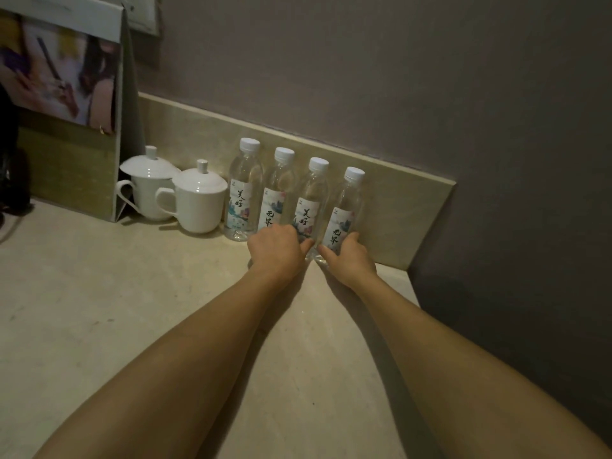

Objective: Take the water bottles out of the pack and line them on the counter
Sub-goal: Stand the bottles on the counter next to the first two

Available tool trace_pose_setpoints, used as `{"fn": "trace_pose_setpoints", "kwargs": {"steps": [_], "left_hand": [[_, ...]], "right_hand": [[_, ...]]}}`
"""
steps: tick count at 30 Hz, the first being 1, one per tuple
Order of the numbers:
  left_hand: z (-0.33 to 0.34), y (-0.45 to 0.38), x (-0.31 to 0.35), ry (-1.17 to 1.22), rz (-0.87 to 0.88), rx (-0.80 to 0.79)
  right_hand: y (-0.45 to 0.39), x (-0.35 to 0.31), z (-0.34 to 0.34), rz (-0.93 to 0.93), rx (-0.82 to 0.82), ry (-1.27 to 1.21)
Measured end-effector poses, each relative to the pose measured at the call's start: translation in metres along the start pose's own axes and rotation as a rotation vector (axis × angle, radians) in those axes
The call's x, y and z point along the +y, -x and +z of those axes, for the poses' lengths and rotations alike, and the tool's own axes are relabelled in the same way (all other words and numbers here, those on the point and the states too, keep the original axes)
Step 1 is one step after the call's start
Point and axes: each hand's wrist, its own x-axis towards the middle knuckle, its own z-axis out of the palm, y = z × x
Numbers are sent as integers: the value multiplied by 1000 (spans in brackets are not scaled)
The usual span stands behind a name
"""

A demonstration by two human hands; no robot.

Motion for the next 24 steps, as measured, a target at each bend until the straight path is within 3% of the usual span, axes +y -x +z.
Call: {"fn": "trace_pose_setpoints", "kwargs": {"steps": [6, 12, 24], "left_hand": [[-13, 9, -5, 11, -1, -42], [-30, 10, -8, 80, 57, -57], [-50, 23, 37, 332, 170, -78]], "right_hand": [[2, 0, -3, 48, -38, -123], [5, -4, -15, 86, 35, -202], [38, 19, -62, 123, 161, -133]]}}
